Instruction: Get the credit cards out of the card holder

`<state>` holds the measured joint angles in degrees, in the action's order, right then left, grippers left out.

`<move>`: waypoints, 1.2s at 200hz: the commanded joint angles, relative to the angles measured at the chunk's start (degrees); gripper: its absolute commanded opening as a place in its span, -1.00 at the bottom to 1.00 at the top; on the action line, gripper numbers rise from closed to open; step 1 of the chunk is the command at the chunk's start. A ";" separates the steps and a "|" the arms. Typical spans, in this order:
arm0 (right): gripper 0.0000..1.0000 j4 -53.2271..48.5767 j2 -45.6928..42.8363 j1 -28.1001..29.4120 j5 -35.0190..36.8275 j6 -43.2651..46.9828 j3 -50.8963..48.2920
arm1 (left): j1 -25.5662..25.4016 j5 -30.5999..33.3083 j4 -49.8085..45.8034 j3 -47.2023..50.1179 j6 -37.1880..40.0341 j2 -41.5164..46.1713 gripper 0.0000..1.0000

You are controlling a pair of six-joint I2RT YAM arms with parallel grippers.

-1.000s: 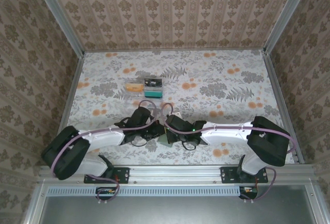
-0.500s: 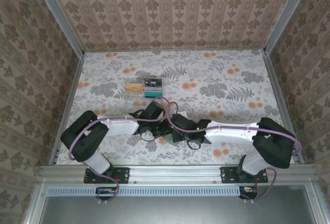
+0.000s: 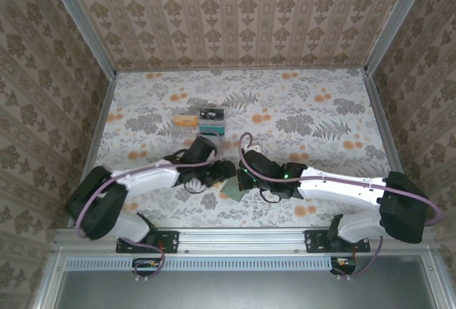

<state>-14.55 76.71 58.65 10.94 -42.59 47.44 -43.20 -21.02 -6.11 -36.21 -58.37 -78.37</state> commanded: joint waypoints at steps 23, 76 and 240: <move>-0.69 -6.12 4.90 -0.38 1.23 1.66 6.39 | 8.01 5.86 -14.03 0.86 3.62 16.84 0.46; 0.02 -19.81 16.71 1.11 6.44 -4.08 14.97 | 11.77 6.64 -15.63 6.14 1.35 26.99 0.58; -1.00 -25.06 13.60 1.49 6.42 -8.83 16.19 | 12.94 5.62 -17.62 6.26 2.55 29.06 0.59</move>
<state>-38.02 93.80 59.79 16.34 -53.04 61.19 -30.65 -15.03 -22.63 -29.74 -56.73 -49.84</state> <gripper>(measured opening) 0.065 0.794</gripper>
